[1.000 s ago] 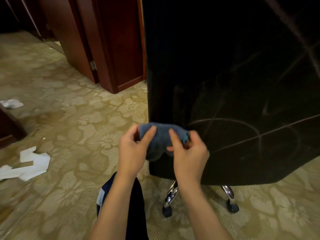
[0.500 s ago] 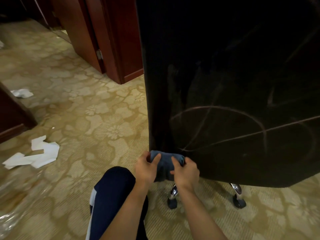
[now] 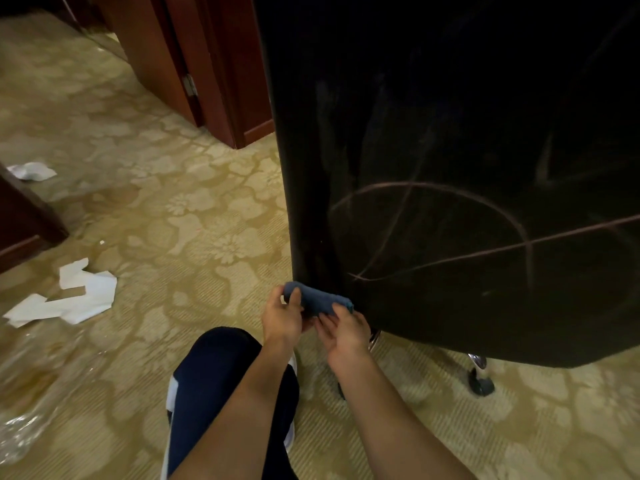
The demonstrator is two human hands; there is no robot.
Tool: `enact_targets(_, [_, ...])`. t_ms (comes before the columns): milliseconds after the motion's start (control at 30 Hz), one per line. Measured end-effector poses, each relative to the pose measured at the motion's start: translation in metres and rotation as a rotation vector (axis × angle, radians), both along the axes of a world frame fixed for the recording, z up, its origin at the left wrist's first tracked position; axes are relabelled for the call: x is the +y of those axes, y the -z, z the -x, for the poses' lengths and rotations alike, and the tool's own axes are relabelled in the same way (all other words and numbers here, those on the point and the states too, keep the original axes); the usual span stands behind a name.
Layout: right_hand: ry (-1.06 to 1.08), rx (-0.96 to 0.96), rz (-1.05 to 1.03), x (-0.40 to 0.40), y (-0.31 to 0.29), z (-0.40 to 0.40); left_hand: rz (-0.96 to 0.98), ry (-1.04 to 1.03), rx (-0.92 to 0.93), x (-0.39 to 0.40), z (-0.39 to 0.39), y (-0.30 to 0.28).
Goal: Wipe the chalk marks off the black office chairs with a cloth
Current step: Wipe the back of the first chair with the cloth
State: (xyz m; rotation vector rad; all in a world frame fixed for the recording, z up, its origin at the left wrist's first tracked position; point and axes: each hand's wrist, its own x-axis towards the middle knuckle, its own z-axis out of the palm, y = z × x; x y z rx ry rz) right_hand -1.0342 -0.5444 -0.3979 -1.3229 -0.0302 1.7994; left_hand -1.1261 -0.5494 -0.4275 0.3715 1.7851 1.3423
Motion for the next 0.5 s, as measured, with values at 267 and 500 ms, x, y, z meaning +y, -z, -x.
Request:
enact_targets(267, [0.187,0.017,-0.053,0.002,-0.001,0.015,-0.180,-0.102,-0.185,0.002,0.006,-0.008])
enact_targets(500, [-0.015,-0.147,-0.162,-0.003,0.022,0.016,-0.183,0.002,-0.229,0.005,0.011,-0.009])
